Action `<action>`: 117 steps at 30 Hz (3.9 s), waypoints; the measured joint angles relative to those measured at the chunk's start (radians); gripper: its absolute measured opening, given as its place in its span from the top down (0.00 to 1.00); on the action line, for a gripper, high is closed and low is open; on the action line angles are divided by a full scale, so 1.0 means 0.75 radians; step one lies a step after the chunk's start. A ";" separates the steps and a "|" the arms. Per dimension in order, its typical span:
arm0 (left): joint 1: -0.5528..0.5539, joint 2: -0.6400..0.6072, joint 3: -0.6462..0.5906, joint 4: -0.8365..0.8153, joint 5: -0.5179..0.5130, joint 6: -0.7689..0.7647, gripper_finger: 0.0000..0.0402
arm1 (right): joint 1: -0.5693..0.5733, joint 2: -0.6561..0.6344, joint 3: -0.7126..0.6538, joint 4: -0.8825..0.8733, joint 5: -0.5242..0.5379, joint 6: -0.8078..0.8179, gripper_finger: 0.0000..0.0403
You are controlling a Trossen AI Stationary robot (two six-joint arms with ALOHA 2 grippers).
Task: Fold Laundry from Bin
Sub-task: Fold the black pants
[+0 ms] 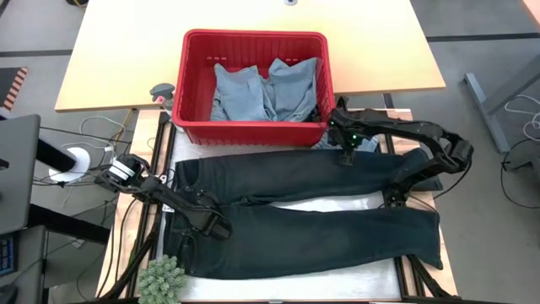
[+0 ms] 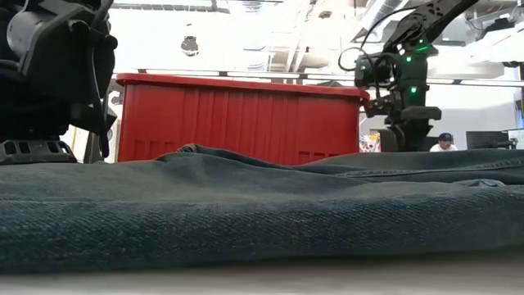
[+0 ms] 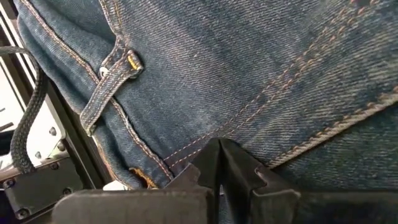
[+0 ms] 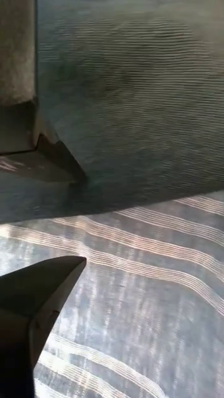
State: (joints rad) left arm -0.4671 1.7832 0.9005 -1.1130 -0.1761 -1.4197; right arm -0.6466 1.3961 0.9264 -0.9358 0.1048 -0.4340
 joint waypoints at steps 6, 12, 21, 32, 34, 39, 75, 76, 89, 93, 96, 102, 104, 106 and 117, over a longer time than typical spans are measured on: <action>0.000 0.000 0.000 0.004 -0.007 -0.003 1.00 | -0.060 -0.005 0.000 -0.078 -0.077 -0.058 0.53; -0.001 0.000 -0.001 0.007 -0.025 0.004 1.00 | -0.063 0.001 0.000 -0.103 -0.109 -0.093 0.84; -0.001 0.000 -0.001 0.010 -0.029 0.002 1.00 | -0.062 -0.073 0.057 -0.118 -0.010 -0.060 0.96; -0.002 0.001 -0.001 0.011 -0.040 -0.010 1.00 | -0.087 -0.110 0.099 -0.069 0.233 -0.056 0.68; -0.002 0.001 -0.002 0.011 -0.045 -0.023 1.00 | -0.098 -0.107 0.099 -0.078 0.239 -0.044 0.62; -0.016 -0.001 0.026 0.004 -0.083 -0.013 1.00 | -0.070 -0.149 0.189 -0.180 -0.099 0.030 0.52; -0.174 -0.871 0.165 0.616 -0.141 0.793 1.00 | 1.418 -0.211 0.261 -0.144 0.118 1.094 0.54; -0.160 -0.880 0.165 0.615 -0.234 0.773 1.00 | 1.420 -0.211 0.261 -0.158 0.222 1.098 0.54; 0.357 -1.025 0.166 0.592 -0.158 1.071 0.83 | 0.595 -0.211 0.261 -0.188 0.088 0.425 0.53; 0.504 -0.996 0.166 0.579 -0.062 1.188 0.69 | 0.350 -0.211 0.261 -0.183 -0.008 0.131 0.53; 0.611 -0.973 0.166 0.519 -0.054 1.212 0.60 | 0.194 -0.211 0.261 -0.180 -0.070 -0.028 0.53; 0.826 -0.917 0.166 0.433 0.023 1.385 0.50 | -0.055 -0.173 0.261 -0.157 -0.195 -0.150 0.53; 0.907 -0.893 0.166 0.410 0.095 1.427 0.50 | -0.097 -0.149 0.261 -0.160 -0.222 -0.174 0.53; 0.964 -0.863 0.166 0.361 0.133 1.462 0.50 | -0.121 -0.127 0.261 -0.161 -0.234 -0.187 0.53; 1.084 -0.693 0.123 0.197 0.056 1.666 0.50 | -0.148 -0.108 0.261 -0.177 -0.255 -0.204 0.53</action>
State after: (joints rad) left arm 0.3461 1.2636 0.9928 -0.9656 -0.1344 -0.1702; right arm -0.7578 1.3154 1.1225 -1.0688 -0.0864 -0.5868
